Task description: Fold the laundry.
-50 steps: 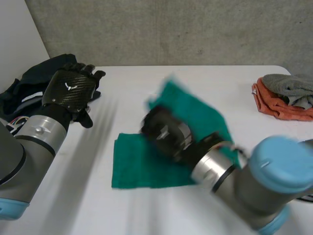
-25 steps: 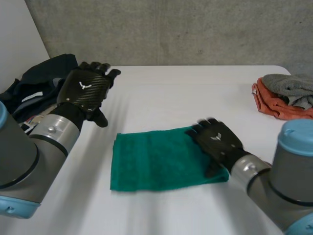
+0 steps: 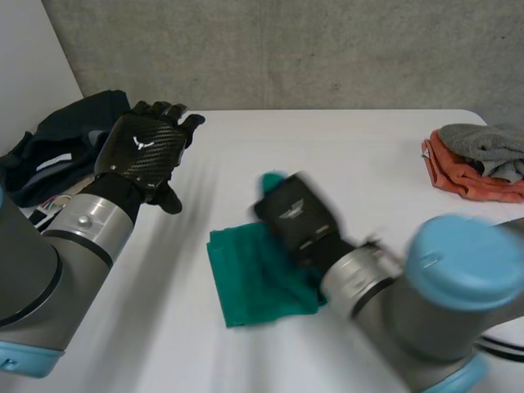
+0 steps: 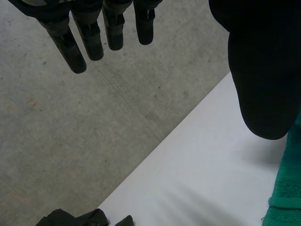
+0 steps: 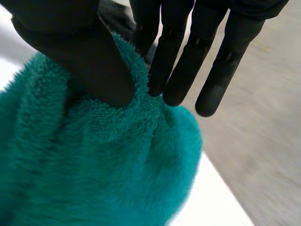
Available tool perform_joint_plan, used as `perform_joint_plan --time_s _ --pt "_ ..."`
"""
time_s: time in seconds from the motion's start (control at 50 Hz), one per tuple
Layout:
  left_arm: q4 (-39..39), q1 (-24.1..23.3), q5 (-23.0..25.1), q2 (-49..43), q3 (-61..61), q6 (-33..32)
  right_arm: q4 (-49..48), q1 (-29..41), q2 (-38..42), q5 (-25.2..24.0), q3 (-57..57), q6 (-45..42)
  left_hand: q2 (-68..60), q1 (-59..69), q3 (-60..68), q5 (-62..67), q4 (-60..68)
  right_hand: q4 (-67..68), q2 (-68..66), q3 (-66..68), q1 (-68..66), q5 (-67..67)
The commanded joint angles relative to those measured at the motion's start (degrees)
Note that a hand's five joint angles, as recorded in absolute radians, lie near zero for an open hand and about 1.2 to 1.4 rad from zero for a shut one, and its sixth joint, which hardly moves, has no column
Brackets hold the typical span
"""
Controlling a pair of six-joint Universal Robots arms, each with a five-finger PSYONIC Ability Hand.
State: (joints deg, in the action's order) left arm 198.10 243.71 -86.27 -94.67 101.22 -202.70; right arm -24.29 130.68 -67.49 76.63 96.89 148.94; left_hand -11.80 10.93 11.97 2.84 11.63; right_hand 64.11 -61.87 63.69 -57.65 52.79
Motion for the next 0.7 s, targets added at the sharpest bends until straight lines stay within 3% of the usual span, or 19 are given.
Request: perform_joint_plan --time_s 0.02,0.12,0.18,0.26,0.4,0.46,0.56,0.64,0.7 --pt "0.18 0.01 -0.04 -0.25 1.70 0.11 3.19 6.17 8.87 -0.08 -2.67 -8.31 0.58 0.30 -0.74 -1.61 -0.40 -54.11 51.87 -53.69 47.65 -52.79" --pt "0.18 -1.21 -0.22 -0.60 1.09 2.12 4.95 4.60 6.25 9.48 -4.69 -2.98 0.41 0.46 -0.58 -1.45 -0.24 -54.11 51.87 -53.69 47.65 -52.79" --pt "0.27 -2.27 -0.30 -0.69 0.48 4.58 5.47 1.09 1.24 11.87 -4.17 1.25 0.07 0.80 -0.24 -1.11 0.10 -54.11 51.87 -53.69 47.65 -52.79" --pt "0.18 -3.50 -0.56 -0.95 -1.63 10.46 8.54 -5.77 -6.24 8.82 -3.20 12.39 -0.77 1.64 0.60 -0.27 0.94 -54.11 51.87 -53.69 47.65 -52.79" --pt "-0.78 -8.95 -2.58 -7.70 -7.43 15.23 21.54 -8.50 -5.28 1.33 -9.16 19.80 -1.27 2.15 1.11 0.24 1.45 -54.11 51.87 -53.69 47.65 -52.79" --pt "-3.06 -12.02 -5.22 -14.03 -11.47 15.67 27.52 -10.61 0.33 1.16 -13.56 22.79 -1.27 2.15 1.11 0.24 1.45 -54.11 51.87 -53.69 47.65 -52.79" --pt "-12.00 -14.57 -13.81 -24.39 -17.54 15.58 34.38 -10.53 8.76 0.28 -21.46 25.35 -0.94 1.81 0.77 -0.10 1.11 -54.11 51.87 -53.69 47.65 -52.79" --pt "-16.68 -14.93 -17.96 -27.14 -17.28 15.75 37.28 -10.44 13.77 -1.30 -24.19 24.91 0.07 0.80 -0.23 -1.11 0.10 -54.11 51.87 -53.69 47.65 -52.79" --pt "-16.87 -15.19 -17.97 -27.93 -16.41 15.67 37.65 -10.53 16.16 -1.92 -24.99 24.30 0.24 0.63 -0.41 -1.28 -0.07 -54.11 51.87 -53.69 47.65 -52.79"
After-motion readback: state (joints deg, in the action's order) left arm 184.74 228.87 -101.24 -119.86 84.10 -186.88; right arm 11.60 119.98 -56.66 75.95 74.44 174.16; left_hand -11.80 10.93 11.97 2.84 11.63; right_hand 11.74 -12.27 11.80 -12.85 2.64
